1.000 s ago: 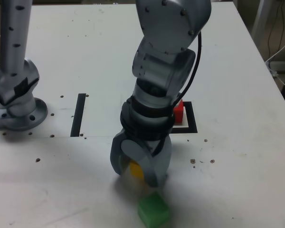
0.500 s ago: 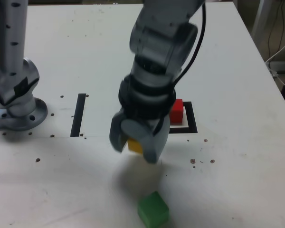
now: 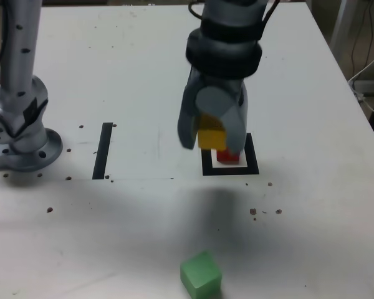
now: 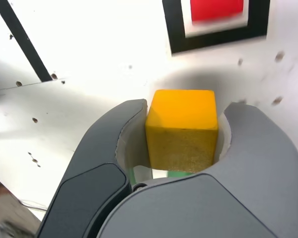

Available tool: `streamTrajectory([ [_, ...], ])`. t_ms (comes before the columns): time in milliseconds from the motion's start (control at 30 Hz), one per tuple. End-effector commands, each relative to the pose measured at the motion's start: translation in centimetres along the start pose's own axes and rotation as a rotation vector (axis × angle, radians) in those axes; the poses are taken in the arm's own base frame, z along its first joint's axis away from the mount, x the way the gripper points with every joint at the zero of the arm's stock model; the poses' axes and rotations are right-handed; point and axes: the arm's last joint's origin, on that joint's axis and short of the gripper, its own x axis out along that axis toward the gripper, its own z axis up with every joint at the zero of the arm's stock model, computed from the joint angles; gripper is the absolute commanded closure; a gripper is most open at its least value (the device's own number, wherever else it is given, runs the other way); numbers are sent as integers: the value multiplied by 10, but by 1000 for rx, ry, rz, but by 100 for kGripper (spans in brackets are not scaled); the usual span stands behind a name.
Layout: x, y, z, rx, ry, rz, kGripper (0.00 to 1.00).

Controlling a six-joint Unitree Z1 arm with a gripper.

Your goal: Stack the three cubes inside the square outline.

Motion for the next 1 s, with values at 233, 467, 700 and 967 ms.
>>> streamTrajectory([
  [233, 5, 41, 14, -82, 7, -66, 69],
  [467, 16, 55, 26, -96, 27, -96, 69],
  [700, 24, 69, 34, -105, 42, -106, 69],
  [967, 32, 78, 41, -89, 39, -103, 69],
])
